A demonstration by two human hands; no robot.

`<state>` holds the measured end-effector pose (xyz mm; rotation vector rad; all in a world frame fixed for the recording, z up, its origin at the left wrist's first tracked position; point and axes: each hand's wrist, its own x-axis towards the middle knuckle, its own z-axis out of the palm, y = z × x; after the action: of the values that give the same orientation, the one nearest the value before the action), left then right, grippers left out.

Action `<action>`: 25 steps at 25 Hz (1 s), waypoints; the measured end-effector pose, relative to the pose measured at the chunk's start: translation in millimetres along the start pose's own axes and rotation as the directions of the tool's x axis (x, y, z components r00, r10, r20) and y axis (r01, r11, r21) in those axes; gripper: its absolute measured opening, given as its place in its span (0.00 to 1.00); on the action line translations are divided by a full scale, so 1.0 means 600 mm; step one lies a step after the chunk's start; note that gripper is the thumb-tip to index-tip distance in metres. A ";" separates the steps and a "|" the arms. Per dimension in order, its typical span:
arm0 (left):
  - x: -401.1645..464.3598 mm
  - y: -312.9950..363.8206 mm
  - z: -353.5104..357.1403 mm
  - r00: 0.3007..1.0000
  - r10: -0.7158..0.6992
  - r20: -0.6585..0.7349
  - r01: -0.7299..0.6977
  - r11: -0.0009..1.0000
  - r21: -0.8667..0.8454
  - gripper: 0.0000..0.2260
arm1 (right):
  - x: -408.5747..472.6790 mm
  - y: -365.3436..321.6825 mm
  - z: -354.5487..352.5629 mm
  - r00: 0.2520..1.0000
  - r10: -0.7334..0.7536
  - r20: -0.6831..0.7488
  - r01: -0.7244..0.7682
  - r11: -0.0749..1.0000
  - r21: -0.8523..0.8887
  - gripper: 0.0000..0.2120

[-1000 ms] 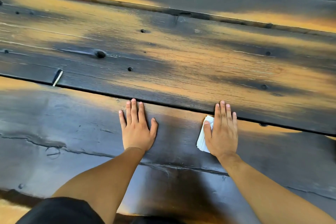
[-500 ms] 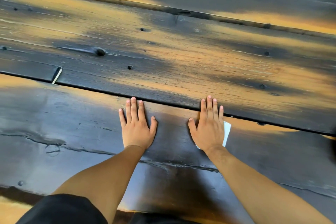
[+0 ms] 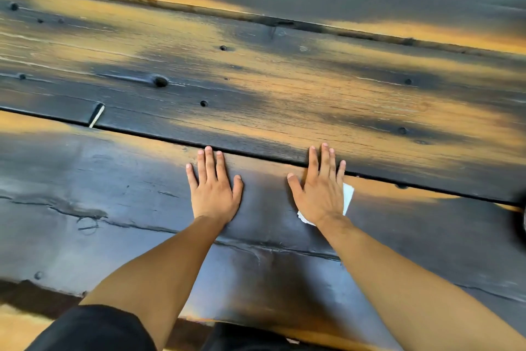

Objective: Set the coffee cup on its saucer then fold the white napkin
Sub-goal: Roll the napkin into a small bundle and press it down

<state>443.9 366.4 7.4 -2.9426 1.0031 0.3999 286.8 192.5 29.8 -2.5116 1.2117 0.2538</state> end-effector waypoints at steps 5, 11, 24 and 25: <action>-0.002 0.035 -0.036 0.998 -0.035 -0.050 0.029 0.992 -0.124 0.27 | -0.041 0.033 -0.051 0.903 0.311 -0.297 -0.144 0.870 0.472 0.23; -0.040 0.174 -0.083 0.965 -0.136 0.223 0.258 0.635 -0.728 0.12 | -0.089 0.094 -0.050 0.661 0.740 0.123 -0.591 0.412 0.693 0.16; -0.113 0.227 -0.066 0.805 -0.106 0.583 0.535 0.553 -0.639 0.22 | -0.159 0.091 -0.038 0.633 0.606 0.482 -0.729 0.258 0.634 0.18; -0.119 0.225 -0.063 0.793 -0.116 0.598 0.558 0.531 -0.638 0.24 | -0.167 0.091 -0.040 0.624 0.607 0.493 -0.732 0.234 0.640 0.18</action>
<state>317.1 298.8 71.6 -3.2408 0.0880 1.9060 181.9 224.1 70.2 -1.0233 1.7737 0.0336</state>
